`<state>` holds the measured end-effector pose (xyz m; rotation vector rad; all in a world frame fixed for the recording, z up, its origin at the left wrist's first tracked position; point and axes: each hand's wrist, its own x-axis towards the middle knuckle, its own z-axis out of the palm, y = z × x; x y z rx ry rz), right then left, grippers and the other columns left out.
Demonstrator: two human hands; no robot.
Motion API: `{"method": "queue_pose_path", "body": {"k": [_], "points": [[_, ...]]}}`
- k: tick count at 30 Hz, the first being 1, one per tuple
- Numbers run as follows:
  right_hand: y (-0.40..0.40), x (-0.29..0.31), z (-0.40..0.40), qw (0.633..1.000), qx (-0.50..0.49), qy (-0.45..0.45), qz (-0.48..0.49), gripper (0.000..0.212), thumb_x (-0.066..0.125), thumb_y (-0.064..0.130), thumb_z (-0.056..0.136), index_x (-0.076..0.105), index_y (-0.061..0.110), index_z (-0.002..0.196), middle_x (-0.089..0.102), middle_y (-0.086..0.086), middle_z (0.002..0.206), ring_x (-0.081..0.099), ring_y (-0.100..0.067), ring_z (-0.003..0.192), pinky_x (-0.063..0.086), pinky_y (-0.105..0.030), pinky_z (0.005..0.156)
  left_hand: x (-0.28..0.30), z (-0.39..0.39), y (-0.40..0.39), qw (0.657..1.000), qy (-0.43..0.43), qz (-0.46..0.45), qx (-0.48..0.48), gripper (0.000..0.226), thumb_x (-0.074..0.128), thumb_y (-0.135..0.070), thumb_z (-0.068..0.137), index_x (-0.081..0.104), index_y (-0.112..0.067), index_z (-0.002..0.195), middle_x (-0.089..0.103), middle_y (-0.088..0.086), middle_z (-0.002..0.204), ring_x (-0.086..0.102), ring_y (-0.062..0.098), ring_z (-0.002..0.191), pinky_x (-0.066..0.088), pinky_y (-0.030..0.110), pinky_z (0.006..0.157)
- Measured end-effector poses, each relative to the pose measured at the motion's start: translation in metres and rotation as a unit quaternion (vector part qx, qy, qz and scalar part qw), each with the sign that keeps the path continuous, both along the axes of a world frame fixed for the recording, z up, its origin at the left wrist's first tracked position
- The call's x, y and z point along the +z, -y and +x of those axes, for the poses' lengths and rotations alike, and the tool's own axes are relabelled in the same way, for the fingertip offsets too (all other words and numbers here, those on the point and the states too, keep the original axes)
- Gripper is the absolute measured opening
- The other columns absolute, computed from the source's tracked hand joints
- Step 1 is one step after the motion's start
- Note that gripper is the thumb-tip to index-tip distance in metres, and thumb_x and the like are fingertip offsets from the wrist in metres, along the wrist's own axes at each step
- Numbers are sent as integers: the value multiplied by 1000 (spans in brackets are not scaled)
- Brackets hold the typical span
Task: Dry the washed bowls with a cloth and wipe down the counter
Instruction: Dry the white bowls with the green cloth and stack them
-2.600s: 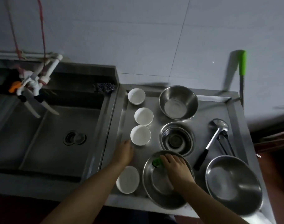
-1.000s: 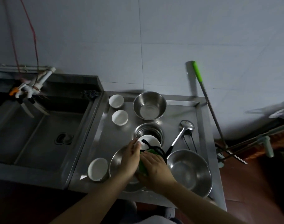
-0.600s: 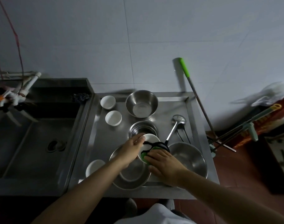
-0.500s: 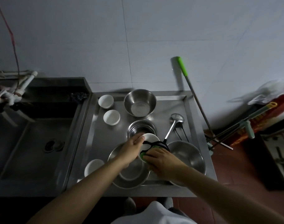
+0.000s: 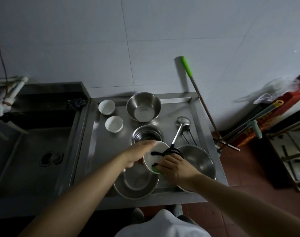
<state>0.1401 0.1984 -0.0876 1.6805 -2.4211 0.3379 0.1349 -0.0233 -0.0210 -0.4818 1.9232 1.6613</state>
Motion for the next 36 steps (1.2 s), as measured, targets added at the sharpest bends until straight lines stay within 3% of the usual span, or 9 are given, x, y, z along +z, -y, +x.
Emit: {"method": "queue_pose_path", "body": {"k": [2, 7, 11, 16, 19, 24, 27, 31, 36], "points": [[16, 1, 5, 998, -68, 6, -16, 27, 53, 28, 93, 67, 19, 115, 65, 3, 107, 59, -18, 99, 50, -37, 91, 1, 5, -13, 995, 1, 25, 93, 23, 52, -36, 102, 69, -23, 93, 73, -6, 79, 65, 4, 71, 51, 18, 61], [54, 2, 19, 962, -240, 99, -80, 31, 51, 40, 94, 67, 15, 104, 63, -2, 96, 62, -23, 87, 54, -41, 77, -22, 22, -37, 983, -103, -29, 147, 24, 44, -25, 104, 51, -26, 127, 62, -5, 112, 57, 13, 100, 38, 23, 77], [41, -5, 23, 982, -146, 96, -71, 35, 60, 41, 93, 65, 15, 116, 65, -2, 105, 62, -22, 94, 54, -39, 83, -22, 13, -16, 989, -113, -65, 63, 22, 43, -14, 104, 59, -19, 119, 64, 7, 111, 52, 8, 97, 37, 19, 74], [1, -4, 1, 999, 32, 0, -9, 29, 54, 28, 99, 66, 18, 123, 66, 1, 120, 60, -20, 111, 47, -37, 102, -14, 3, 7, 996, -43, 3, -76, 27, 47, -19, 102, 66, -24, 121, 71, -5, 103, 64, 2, 87, 48, 14, 74], [9, 4, 4, 999, -21, -8, -28, 25, 51, 28, 99, 69, 16, 112, 66, 1, 107, 61, -21, 99, 51, -37, 91, -19, 5, -4, 997, -50, 63, 17, 32, 49, -27, 102, 61, -30, 131, 68, -1, 121, 62, 13, 109, 47, 27, 87], [39, 8, 12, 981, -172, 36, -87, 29, 63, 38, 95, 66, 12, 107, 63, -4, 97, 59, -24, 85, 51, -39, 76, -29, 25, -37, 979, -68, 64, 182, 30, 52, -13, 95, 58, -26, 121, 67, 8, 93, 64, 17, 84, 51, 31, 76], [29, 5, 16, 989, -112, 56, -74, 34, 65, 42, 93, 65, 15, 114, 65, -2, 106, 61, -22, 94, 52, -39, 84, -12, 16, -21, 989, -111, -43, 93, 18, 47, -7, 92, 61, -3, 102, 55, -2, 78, 49, 7, 73, 41, 16, 66], [-16, 2, 0, 999, 50, -7, 10, 36, 66, 24, 93, 61, 19, 128, 62, 2, 127, 55, -19, 120, 42, -39, 109, 2, 10, 1, 996, -20, -17, -87, 25, 49, -10, 86, 67, -25, 94, 63, 3, 83, 55, 15, 76, 43, 26, 65], [5, 13, 7, 997, -71, 19, -8, 27, 52, 33, 91, 67, 20, 111, 66, 3, 108, 59, -19, 100, 53, -38, 92, -16, 16, -15, 996, -40, 34, 69, 32, 55, -23, 95, 61, -36, 124, 66, 4, 117, 63, 17, 101, 51, 31, 80]]}}
